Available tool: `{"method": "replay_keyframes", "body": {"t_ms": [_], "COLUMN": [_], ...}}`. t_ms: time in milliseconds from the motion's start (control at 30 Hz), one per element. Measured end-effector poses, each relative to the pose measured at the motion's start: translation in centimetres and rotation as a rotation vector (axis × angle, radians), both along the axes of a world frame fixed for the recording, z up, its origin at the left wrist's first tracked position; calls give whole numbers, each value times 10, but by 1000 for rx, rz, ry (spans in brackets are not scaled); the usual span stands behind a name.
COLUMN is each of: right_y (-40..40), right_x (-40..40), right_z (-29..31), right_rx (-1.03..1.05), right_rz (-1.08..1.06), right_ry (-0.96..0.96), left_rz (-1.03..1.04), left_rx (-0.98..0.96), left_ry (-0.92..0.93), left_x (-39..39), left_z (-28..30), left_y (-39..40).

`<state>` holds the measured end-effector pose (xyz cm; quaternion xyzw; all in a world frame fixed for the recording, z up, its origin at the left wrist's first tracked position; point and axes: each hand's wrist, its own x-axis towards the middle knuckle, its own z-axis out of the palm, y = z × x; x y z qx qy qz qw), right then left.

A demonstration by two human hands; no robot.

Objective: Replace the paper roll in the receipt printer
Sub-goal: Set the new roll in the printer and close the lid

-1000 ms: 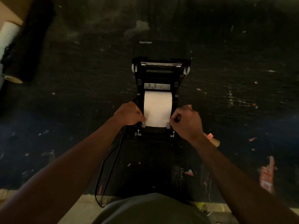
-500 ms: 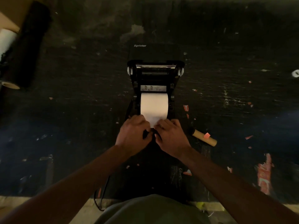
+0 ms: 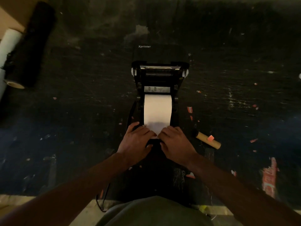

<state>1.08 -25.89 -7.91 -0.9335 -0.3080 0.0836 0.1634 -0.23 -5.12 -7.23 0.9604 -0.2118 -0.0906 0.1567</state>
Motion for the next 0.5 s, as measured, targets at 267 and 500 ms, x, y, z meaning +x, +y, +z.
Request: {"method": "replay_keyframes", "body": {"t_ms": [267, 500], "right_y": [-4, -6], "right_x": [6, -10], "right_z": [3, 7], "right_rx": [53, 9], "right_rz": [-38, 8], "right_ry": [62, -42], "left_rz": [3, -17], "left_rx": [-98, -163], "left_ry": [34, -8], "left_x": [1, -12], "left_z": [-3, -3], "left_y": [8, 11]}}
